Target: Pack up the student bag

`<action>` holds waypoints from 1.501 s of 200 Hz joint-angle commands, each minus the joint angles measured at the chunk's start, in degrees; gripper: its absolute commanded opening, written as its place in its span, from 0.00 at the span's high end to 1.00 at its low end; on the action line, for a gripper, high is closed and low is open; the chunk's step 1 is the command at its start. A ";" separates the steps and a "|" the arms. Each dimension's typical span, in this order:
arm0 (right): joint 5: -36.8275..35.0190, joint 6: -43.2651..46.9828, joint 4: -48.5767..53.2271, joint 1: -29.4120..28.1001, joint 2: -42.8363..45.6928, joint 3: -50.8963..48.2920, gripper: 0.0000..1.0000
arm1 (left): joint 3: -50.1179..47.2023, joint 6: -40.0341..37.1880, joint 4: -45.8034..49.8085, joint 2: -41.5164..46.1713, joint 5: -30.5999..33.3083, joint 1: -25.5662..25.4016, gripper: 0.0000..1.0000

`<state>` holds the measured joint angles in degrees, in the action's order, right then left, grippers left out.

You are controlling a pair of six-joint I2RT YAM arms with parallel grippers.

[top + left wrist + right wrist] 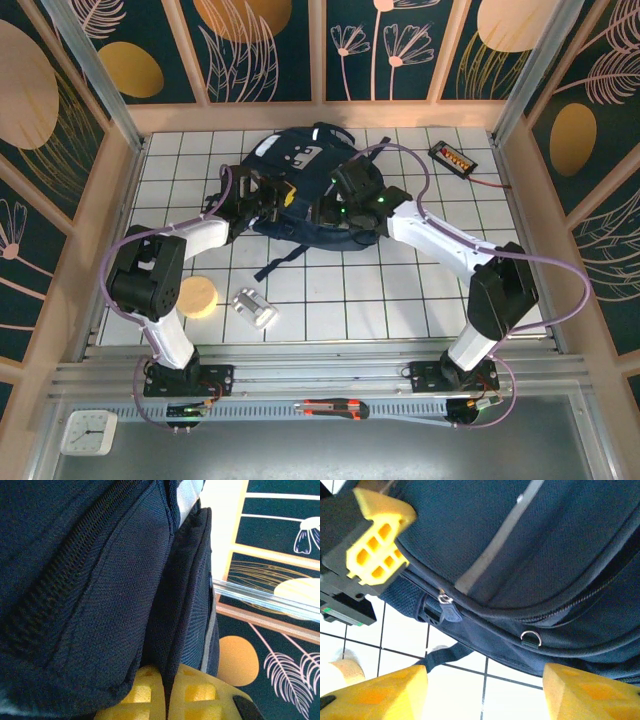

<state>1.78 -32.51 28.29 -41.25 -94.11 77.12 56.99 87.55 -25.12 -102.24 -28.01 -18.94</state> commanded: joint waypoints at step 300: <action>-21.14 -5.21 12.82 -7.79 -20.93 23.26 0.62 | -3.38 5.42 -9.06 8.63 -1.96 -0.45 0.99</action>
<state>-15.64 -37.71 40.27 -49.30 -112.68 97.93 53.52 89.97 -26.57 -98.30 -27.79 -19.09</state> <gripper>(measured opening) 0.384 0.062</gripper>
